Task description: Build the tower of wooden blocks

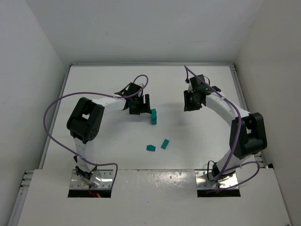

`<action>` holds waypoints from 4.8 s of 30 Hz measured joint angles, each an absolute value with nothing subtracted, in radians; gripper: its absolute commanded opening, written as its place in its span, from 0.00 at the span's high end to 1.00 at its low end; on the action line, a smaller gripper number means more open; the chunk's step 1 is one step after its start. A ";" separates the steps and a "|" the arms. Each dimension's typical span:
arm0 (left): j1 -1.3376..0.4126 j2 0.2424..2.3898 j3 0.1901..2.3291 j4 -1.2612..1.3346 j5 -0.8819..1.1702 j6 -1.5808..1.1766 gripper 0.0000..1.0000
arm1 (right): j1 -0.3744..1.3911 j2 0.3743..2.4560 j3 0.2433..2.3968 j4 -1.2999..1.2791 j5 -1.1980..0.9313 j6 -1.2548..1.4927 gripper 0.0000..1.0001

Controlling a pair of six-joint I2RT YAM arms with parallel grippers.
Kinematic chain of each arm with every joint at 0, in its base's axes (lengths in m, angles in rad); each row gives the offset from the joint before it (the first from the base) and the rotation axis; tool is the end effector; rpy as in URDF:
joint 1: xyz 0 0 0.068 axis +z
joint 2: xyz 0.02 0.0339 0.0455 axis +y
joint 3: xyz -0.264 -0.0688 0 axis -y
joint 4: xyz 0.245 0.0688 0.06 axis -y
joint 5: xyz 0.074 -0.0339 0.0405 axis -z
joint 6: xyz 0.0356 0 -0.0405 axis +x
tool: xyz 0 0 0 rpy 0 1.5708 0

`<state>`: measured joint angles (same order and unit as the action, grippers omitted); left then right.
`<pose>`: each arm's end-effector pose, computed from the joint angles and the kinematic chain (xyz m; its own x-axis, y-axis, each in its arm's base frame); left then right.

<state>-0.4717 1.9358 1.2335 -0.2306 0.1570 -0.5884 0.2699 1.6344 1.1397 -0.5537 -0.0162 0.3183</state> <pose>0.3583 -0.1890 0.1600 -0.8904 -0.1612 -0.4256 0.0451 0.8993 -0.4350 0.3233 0.0900 0.2185 -0.8792 0.0814 -0.4695 0.0008 0.9855 0.1695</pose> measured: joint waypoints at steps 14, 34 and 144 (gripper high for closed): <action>-0.411 1.822 1.102 -0.216 0.093 -0.599 0.29 | 0.270 1.616 1.089 -0.498 -0.113 0.249 0.76; -0.115 1.470 0.916 -0.273 0.006 -0.441 0.01 | 0.678 1.362 0.707 -0.481 -0.160 -0.055 0.20; 0.070 1.512 1.037 -0.395 0.348 -0.057 0.01 | 0.565 1.977 1.725 -1.005 -0.468 -1.093 0.83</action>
